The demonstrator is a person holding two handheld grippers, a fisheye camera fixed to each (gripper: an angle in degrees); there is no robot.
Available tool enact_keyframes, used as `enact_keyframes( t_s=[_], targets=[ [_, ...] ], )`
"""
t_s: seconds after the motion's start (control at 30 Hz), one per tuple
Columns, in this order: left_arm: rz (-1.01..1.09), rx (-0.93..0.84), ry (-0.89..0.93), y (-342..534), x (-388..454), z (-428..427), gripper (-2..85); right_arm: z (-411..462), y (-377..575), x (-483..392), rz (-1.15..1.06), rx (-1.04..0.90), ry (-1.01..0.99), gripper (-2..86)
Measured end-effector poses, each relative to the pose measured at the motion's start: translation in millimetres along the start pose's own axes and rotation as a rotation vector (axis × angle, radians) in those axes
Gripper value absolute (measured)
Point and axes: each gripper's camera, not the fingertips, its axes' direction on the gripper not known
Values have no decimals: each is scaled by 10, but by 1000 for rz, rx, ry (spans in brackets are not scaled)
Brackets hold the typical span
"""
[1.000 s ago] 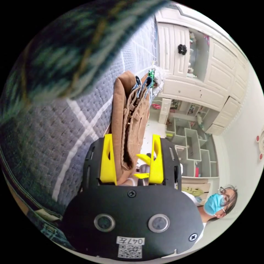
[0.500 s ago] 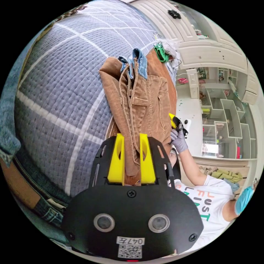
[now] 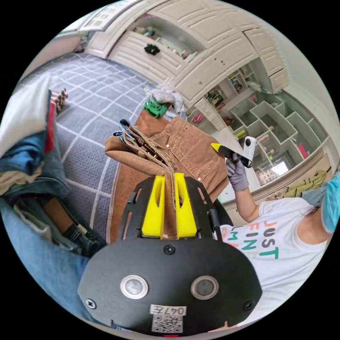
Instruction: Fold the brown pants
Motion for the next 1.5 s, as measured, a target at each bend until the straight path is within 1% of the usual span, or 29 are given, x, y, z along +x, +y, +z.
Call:
enact_keyframes(
  t_s=[0.03, 0.07, 0.13, 0.17, 0.23, 0.27, 0.33, 0.37, 0.43, 0.47, 0.5, 0.53, 0.57, 0.6, 0.63, 0.7, 0.77, 0.87, 0.93, 0.97, 1.03, 1.1, 1.13, 1.17, 1.23, 1.27, 1.33, 1.43, 1.5],
  targets=[
    [4, 60, -23, 10, 2, -541, 44, 10, -121, -89, -26, 26, -19, 3],
    [9, 90, -41, 5, 10, -822, 44, 58, -375, -256, -78, 79, -59, 3],
    [49, 183, -140, -89, 71, -1957, 44, 206, -779, -465, -141, 152, -122, 4],
    [54, 204, -171, -121, 75, -2224, 44, 359, -1048, -565, -152, 191, -160, 3],
    [20, 267, -280, -259, -59, -3173, 45, 670, -1416, -667, -132, 226, -217, 4],
    [-1, 283, -305, -282, -134, -3378, 46, 928, -1621, -700, -92, 228, -254, 4],
    [-131, 342, -391, -286, -610, -4047, 47, 1374, -1830, -697, 3, 208, -312, 5],
    [-170, 353, -401, -263, -775, -4170, 47, 1695, -1896, -690, 53, 190, -329, 5],
    [-326, 334, -441, -128, -1633, -4434, 55, 2202, -1929, -699, 78, 154, -293, 8],
    [-365, 324, -470, -73, -1886, -4448, 59, 2570, -1924, -706, 51, 105, -217, 12],
    [-470, 303, -548, 97, -2425, -4426, 75, 2959, -1881, -663, 54, 16, -141, 15],
    [-573, 288, -587, 347, -2947, -4364, 99, 3140, -1845, -616, 67, -36, -122, 17],
    [-628, 290, -579, 503, -3187, -4327, 105, 3393, -1749, -494, 106, -113, -97, 18],
    [-695, 341, -500, 842, -3575, -4242, 117, 3471, -1648, -365, 133, -131, -116, 17],
    [-712, 410, -389, 1144, -3843, -4147, 117, 3446, -1603, -309, 135, -113, -150, 17],
    [-700, 465, -313, 1454, -4054, -4039, 113, 3177, -1514, -160, 107, -47, -197, 20],
    [-663, 489, -319, 1636, -4052, -4023, 102, 2846, -1478, -94, 52, -4, -214, 19],
    [-514, 564, -328, 1877, -3588, -4161, 75, 2177, -1276, -56, -61, 47, -251, 6],
    [-345, 582, -350, 2134, -2878, -4246, 42, 1827, -1044, -82, -127, 48, -251, -2],
    [-308, 574, -366, 2217, -2679, -4246, 33, 1655, -857, -107, -154, 46, -260, -4],
    [-226, 531, -480, 2615, -1942, -4160, 2, 1539, -594, -145, -150, 14, -260, -3],
    [-217, 500, -594, 2888, -1591, -4017, -4, 1605, -378, -246, -158, -30, -245, 10],
    [-250, 471, -653, 3002, -1513, -3910, -6, 1652, -358, -276, -167, -38, -245, 15],
    [-275, 450, -665, 3026, -1525, -3858, -5, 1775, -376, -324, -165, -62, -245, 27],
    [-324, 378, -609, 3011, -1736, -3654, 1, 1974, -520, -377, -149, -93, -266, 50],
    [-336, 381, -585, 3012, -1800, -3609, 4, 2096, -664, -409, -142, -105, -294, 63],
    [-346, 415, -482, 3015, -2000, -3407, 50, 2261, -926, -444, -116, -118, -299, 73],
    [-324, 402, -445, 2995, -2190, -3040, 97, 2553, -1407, -485, -98, -131, -229, 86],
    [-335, 396, -449, 3059, -2405, -2811, 100, 2870, -1792, -505, -80, -163, -193, 97]
  ],
)
